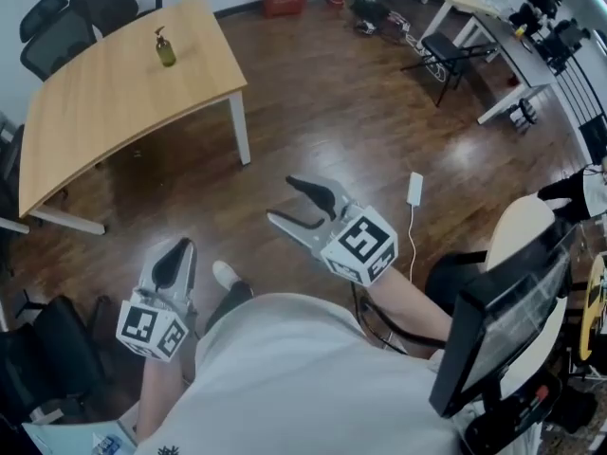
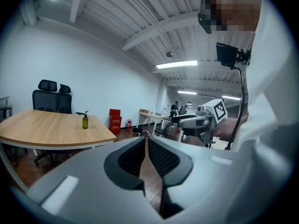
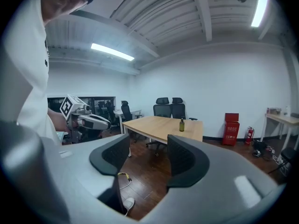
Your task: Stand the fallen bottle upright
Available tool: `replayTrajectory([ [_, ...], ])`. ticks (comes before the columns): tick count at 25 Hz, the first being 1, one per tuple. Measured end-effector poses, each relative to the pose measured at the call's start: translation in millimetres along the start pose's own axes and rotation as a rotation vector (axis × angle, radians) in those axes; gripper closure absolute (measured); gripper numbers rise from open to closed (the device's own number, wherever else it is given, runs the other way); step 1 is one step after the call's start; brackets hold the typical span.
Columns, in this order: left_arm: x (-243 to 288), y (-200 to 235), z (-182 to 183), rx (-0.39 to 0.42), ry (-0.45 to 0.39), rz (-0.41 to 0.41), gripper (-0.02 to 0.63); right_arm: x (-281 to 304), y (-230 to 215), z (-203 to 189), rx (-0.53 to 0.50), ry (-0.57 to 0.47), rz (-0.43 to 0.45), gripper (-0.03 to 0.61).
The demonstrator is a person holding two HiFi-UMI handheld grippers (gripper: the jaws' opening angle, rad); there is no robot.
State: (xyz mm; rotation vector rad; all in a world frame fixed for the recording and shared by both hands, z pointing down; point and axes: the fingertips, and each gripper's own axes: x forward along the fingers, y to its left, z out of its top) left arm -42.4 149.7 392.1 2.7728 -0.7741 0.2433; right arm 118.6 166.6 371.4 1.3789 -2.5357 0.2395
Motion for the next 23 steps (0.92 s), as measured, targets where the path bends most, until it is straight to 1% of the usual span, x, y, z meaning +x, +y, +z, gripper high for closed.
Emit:
replayTrajectory([
  [2, -7, -21, -10, -0.011, 0.023, 0.005, 0.592, -19, 13, -13, 0.016, 0.013, 0.009, 0.324],
  [5, -8, -43, -9, -0.003, 0.014, 0.012, 0.592, -38, 17, -16, 0.004, 0.012, 0.013, 0.327],
  [11, -19, -68, -21, -0.009, 0.04, 0.039, 0.592, -63, 26, -22, 0.003, 0.004, 0.028, 0.333],
  [18, -22, -70, -25, 0.003, 0.072, 0.032, 0.592, -67, 28, -24, 0.015, -0.005, 0.014, 0.334],
  [23, -12, -62, -23, 0.011, 0.066, 0.018, 0.592, -63, 17, -28, 0.026, -0.012, -0.012, 0.337],
])
